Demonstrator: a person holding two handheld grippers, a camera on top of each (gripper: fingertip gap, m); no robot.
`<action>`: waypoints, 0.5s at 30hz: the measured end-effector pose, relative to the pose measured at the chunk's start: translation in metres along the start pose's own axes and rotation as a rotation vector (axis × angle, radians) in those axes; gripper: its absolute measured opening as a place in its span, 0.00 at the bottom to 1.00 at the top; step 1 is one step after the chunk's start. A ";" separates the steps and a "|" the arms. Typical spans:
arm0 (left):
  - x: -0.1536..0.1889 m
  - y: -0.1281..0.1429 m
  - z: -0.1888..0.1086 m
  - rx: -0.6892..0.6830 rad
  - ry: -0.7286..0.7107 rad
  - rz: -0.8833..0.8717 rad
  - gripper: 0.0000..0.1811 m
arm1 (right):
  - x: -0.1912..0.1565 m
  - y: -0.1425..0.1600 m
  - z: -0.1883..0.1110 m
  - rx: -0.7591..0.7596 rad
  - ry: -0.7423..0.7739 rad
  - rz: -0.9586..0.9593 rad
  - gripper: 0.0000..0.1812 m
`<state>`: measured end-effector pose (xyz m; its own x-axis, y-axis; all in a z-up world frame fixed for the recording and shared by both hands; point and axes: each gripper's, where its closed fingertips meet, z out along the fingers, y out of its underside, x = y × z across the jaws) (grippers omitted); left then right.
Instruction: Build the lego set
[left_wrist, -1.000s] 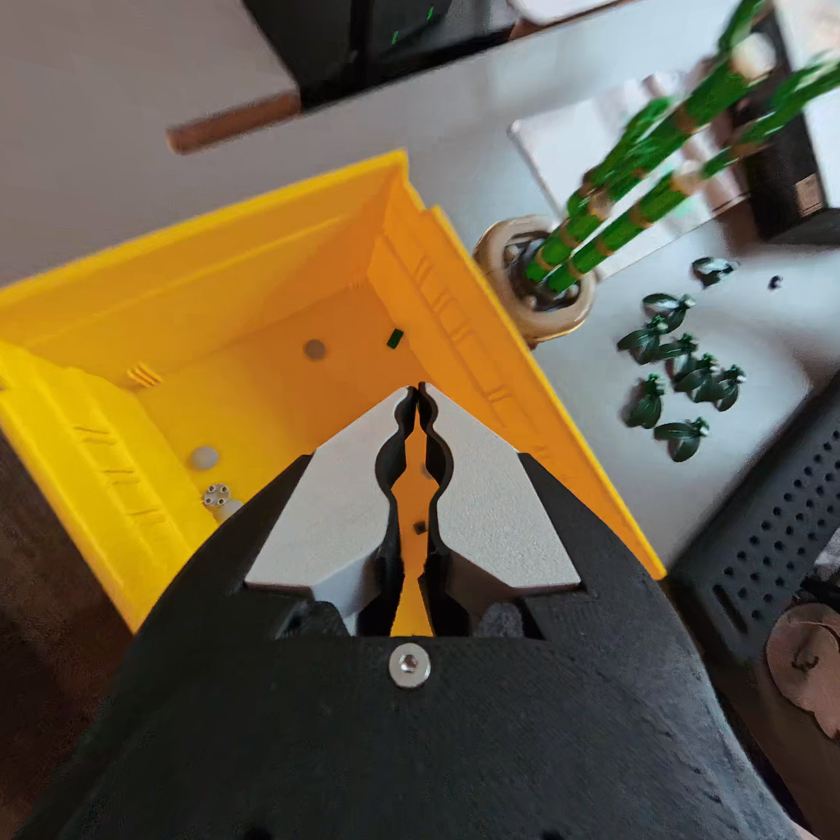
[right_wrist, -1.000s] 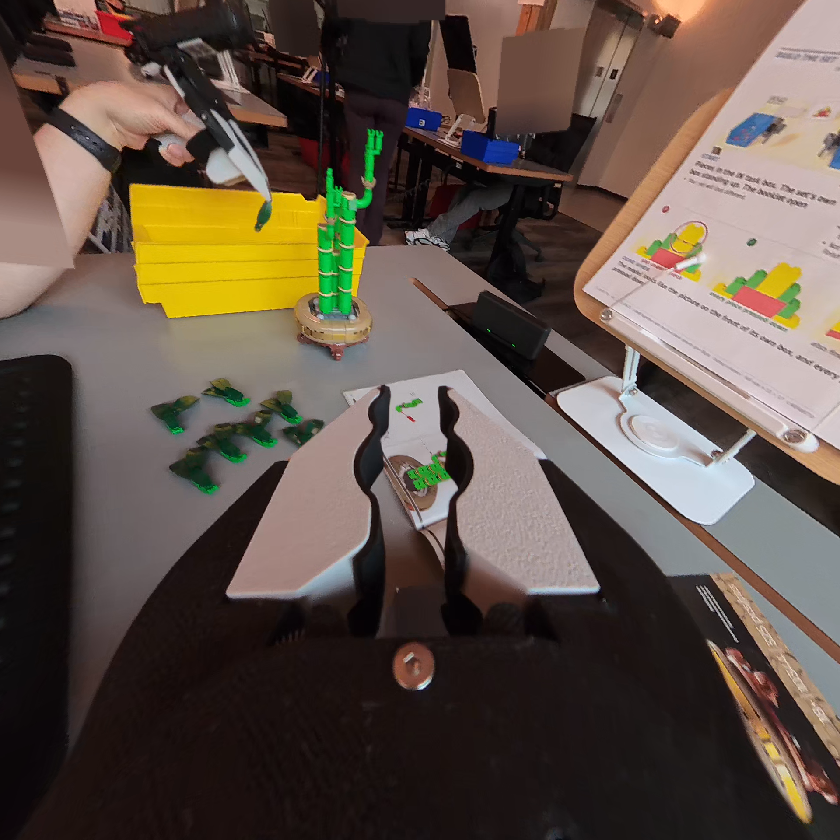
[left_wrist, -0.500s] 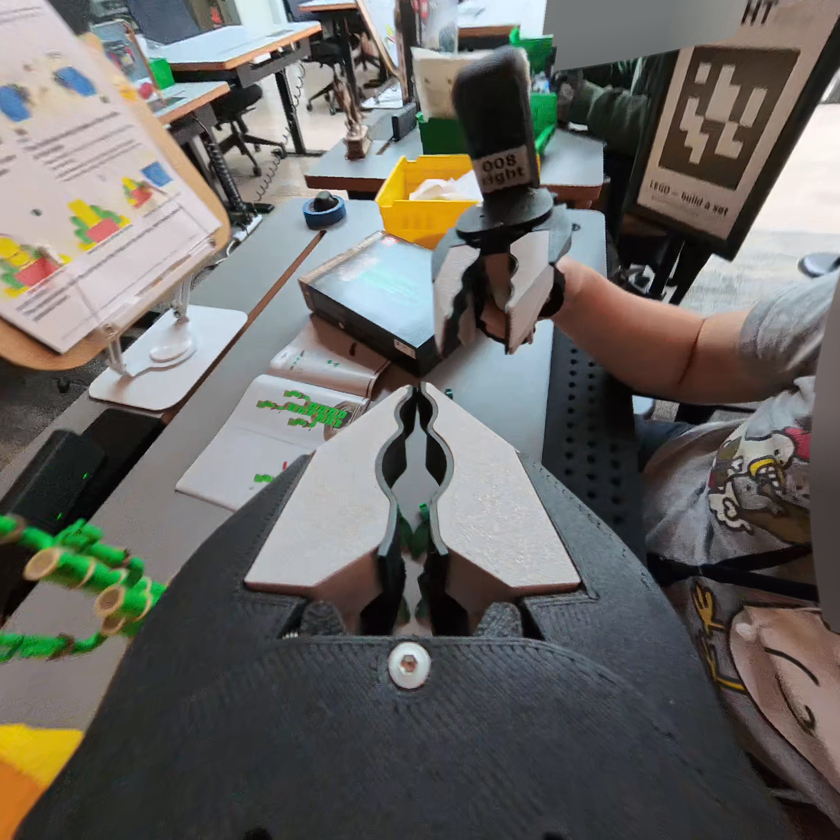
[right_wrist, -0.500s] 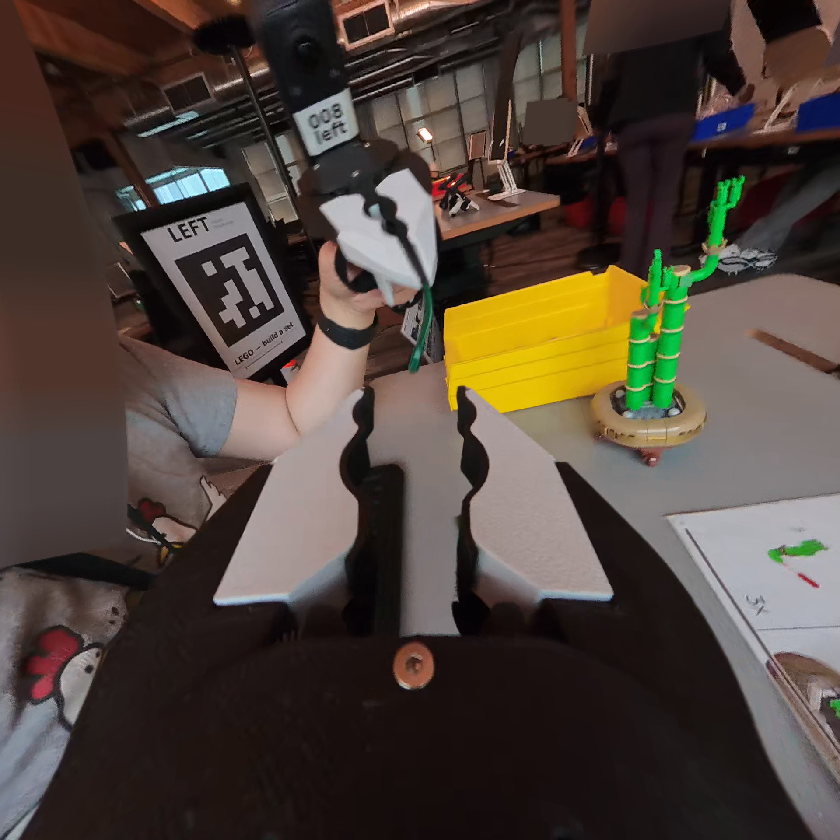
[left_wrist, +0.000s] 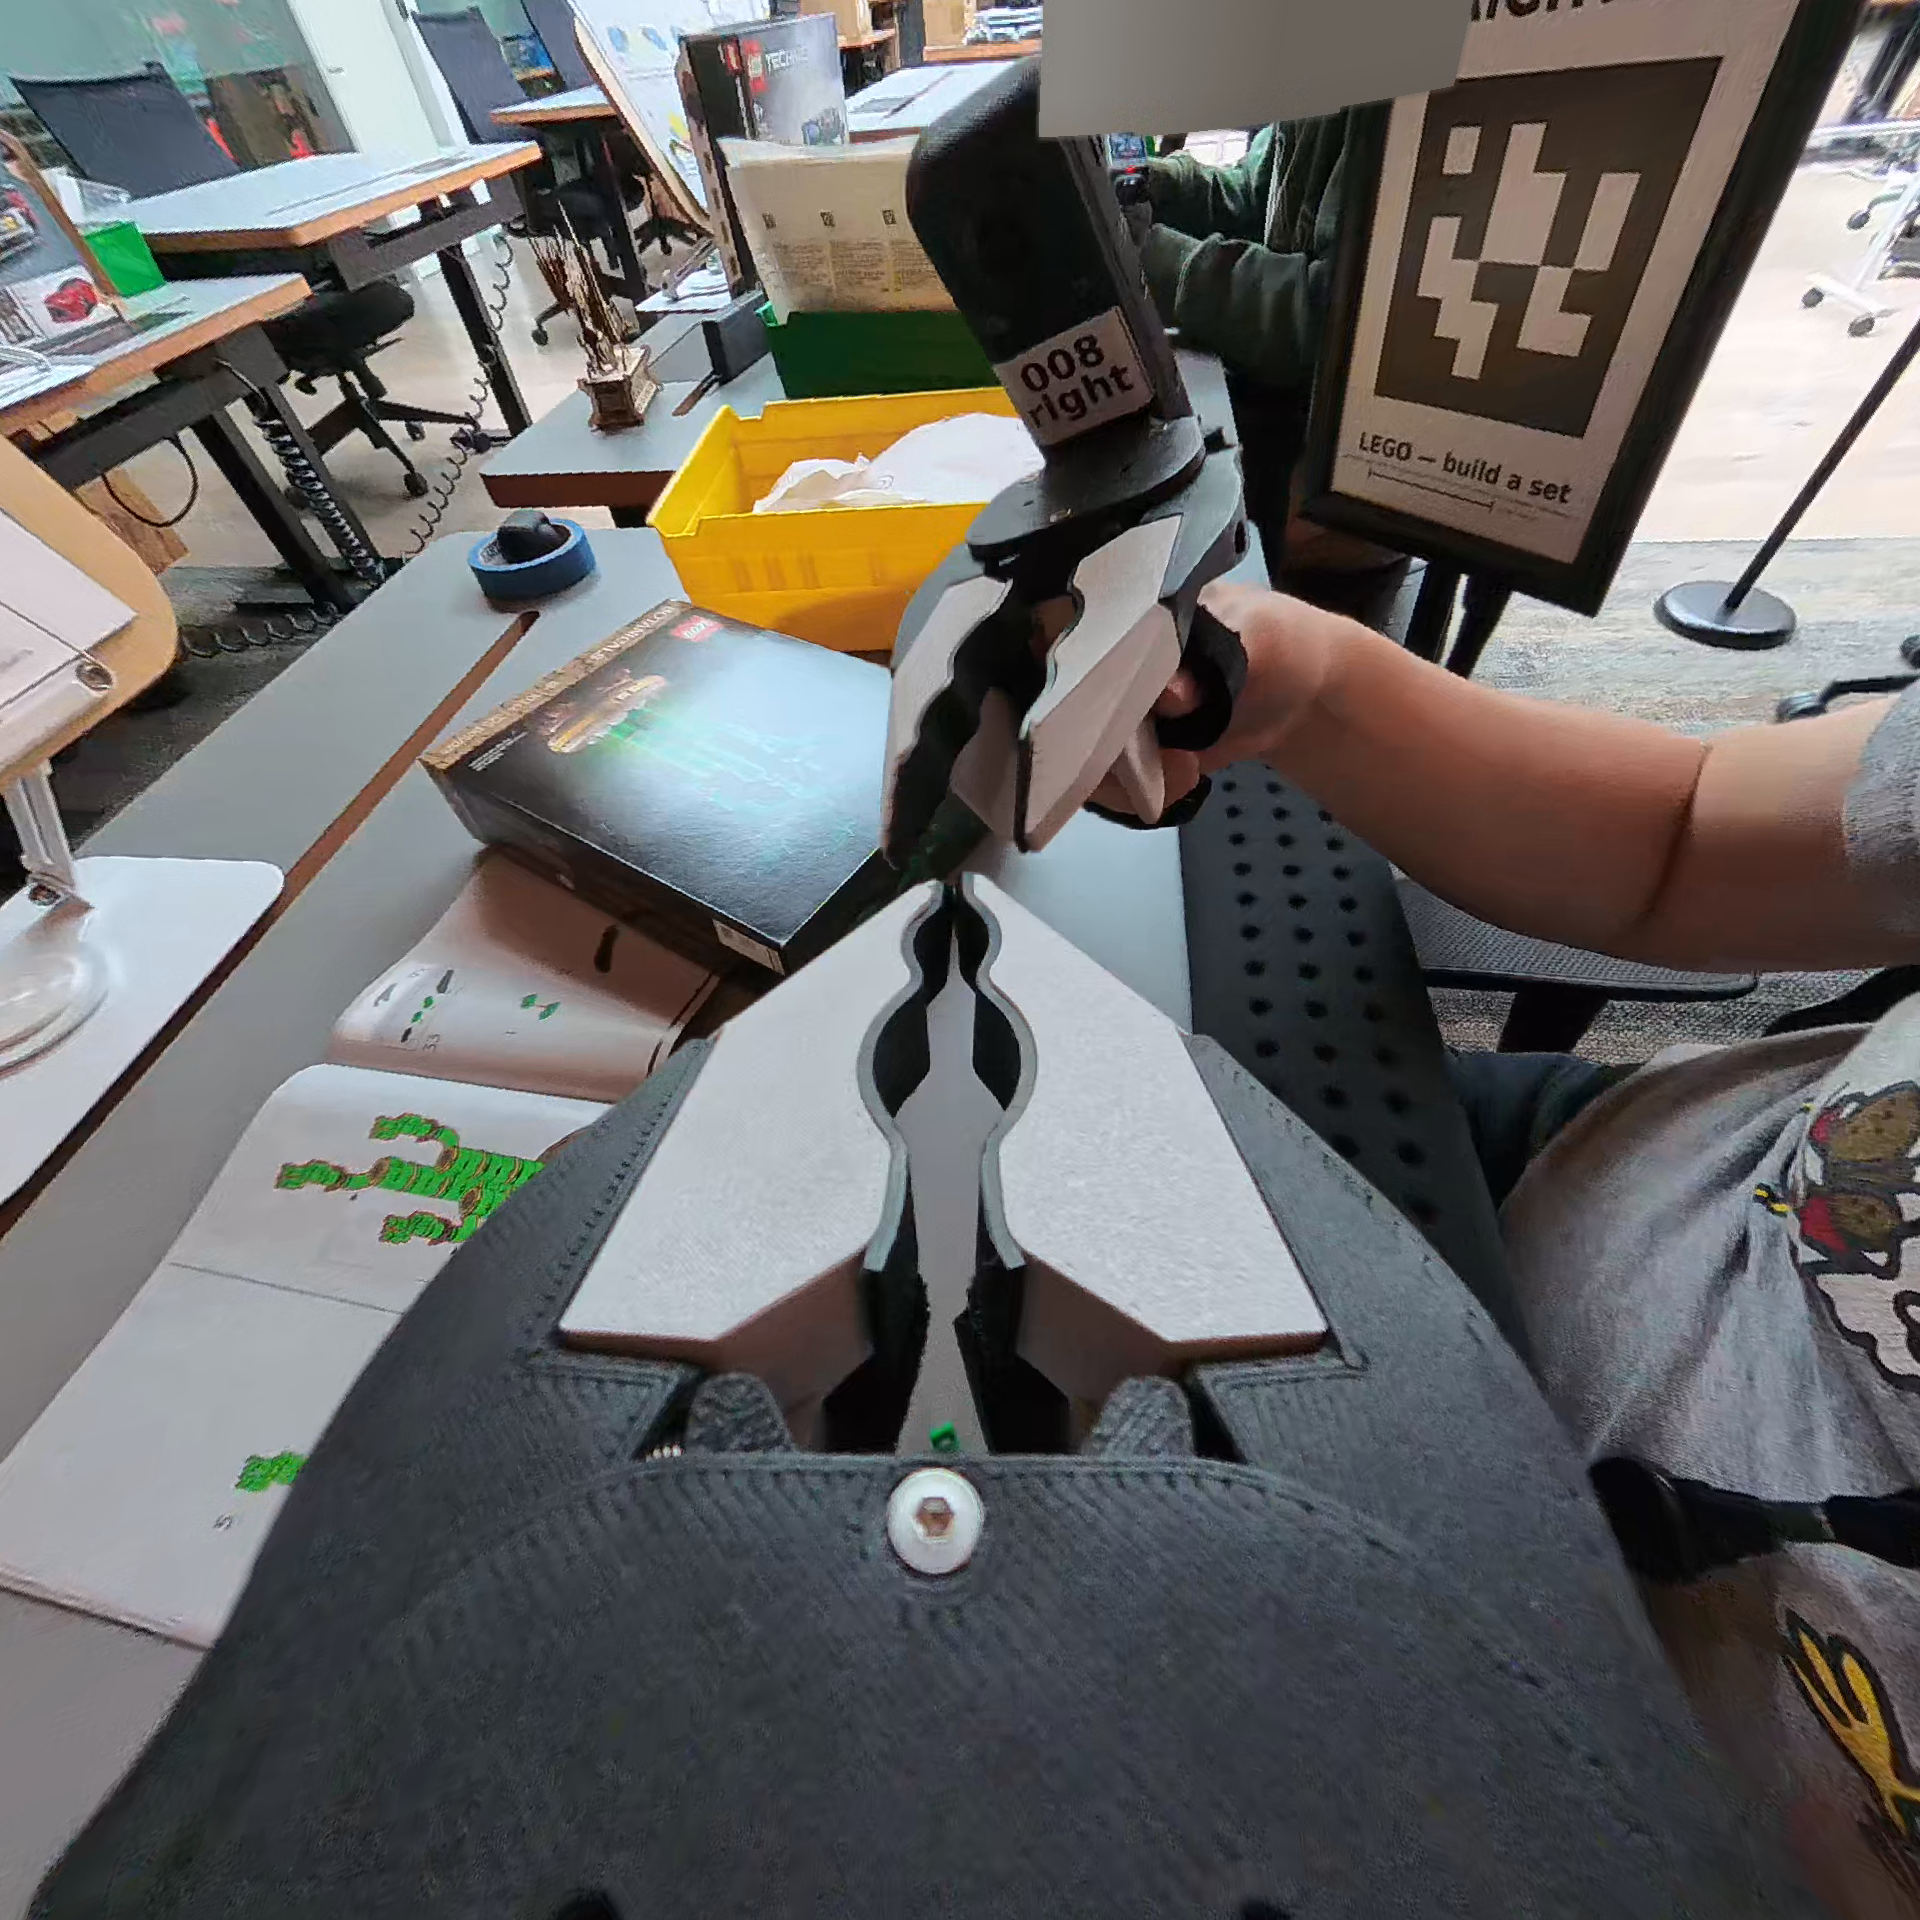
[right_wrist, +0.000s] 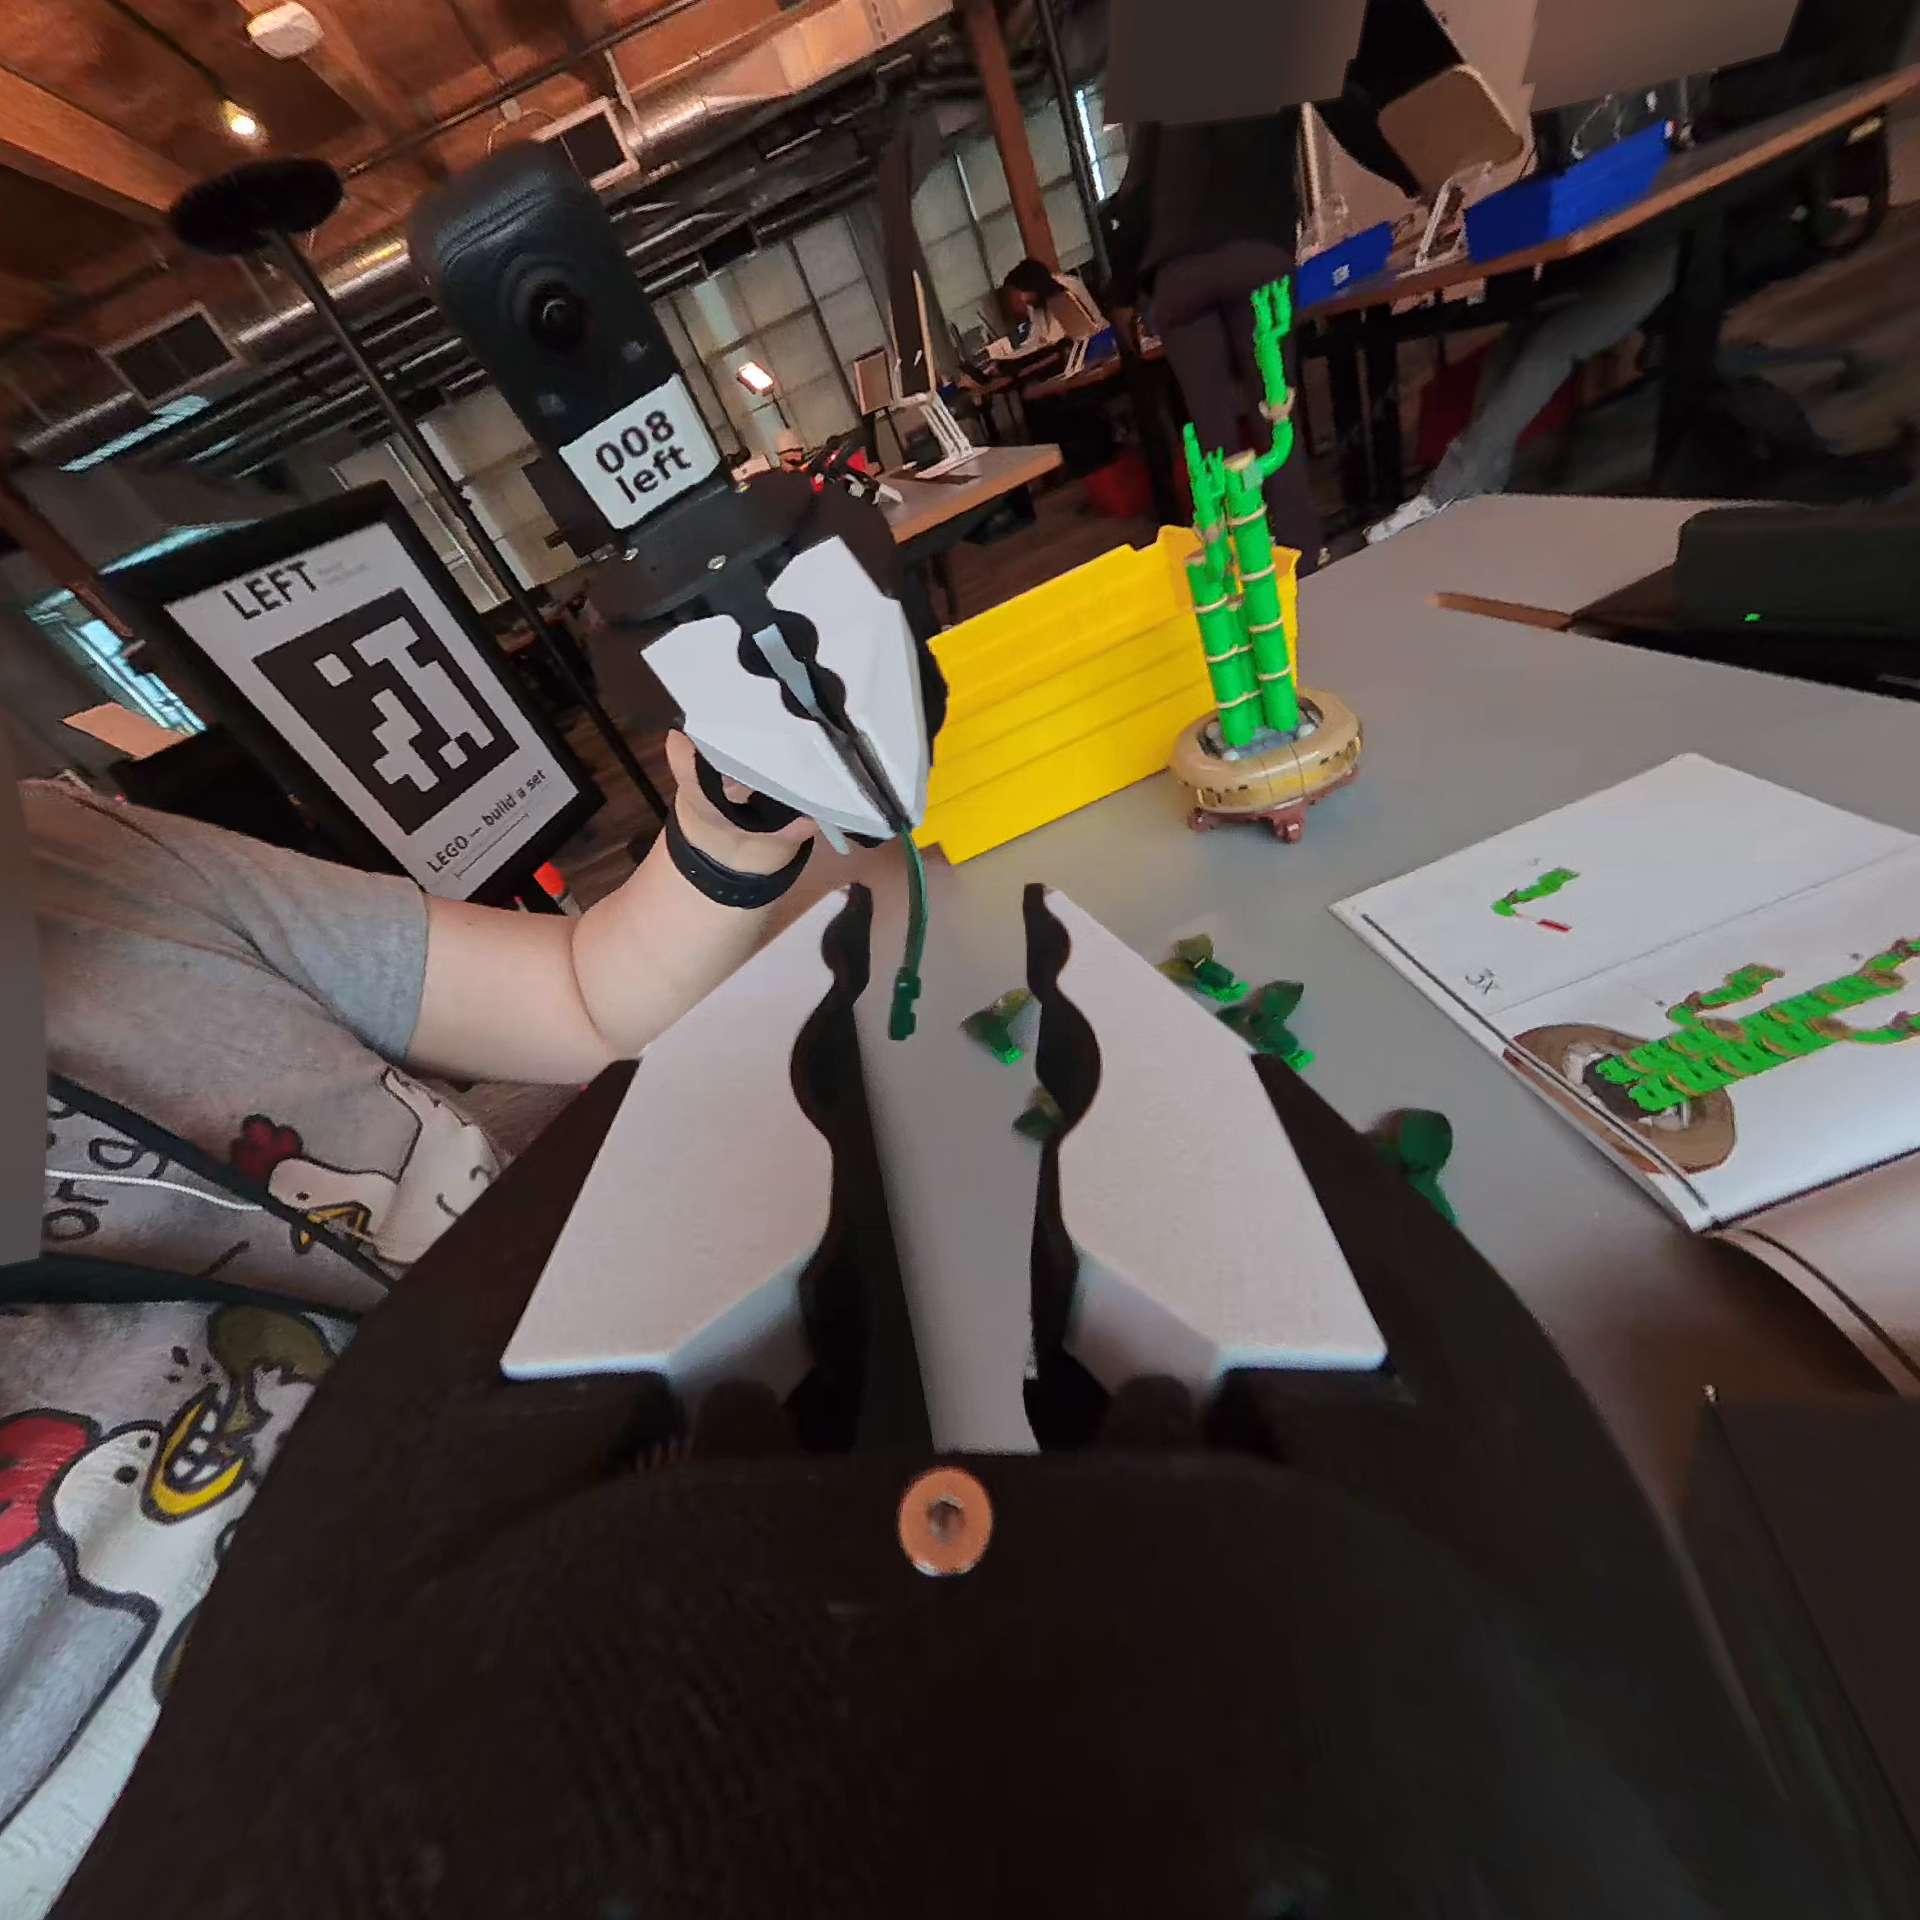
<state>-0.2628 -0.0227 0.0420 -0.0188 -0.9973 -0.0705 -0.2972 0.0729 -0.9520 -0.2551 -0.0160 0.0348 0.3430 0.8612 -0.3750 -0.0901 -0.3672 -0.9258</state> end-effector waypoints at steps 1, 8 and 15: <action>-0.001 0.002 0.004 0.000 -0.007 0.002 0.00 | 0.000 0.004 0.000 -0.008 -0.015 0.012 0.15; -0.001 0.007 0.014 0.007 -0.004 0.001 0.00 | 0.002 0.026 0.004 -0.061 -0.093 0.050 0.00; -0.011 0.022 -0.010 -0.005 -0.088 -0.098 0.08 | 0.032 0.054 0.001 -0.199 0.209 -0.349 0.00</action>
<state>-0.2788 -0.0098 0.0249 0.0947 -0.9955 -0.0033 -0.2987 -0.0252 -0.9540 -0.2495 -0.0081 -0.0274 0.5041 0.8636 -0.0056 0.2391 -0.1457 -0.9600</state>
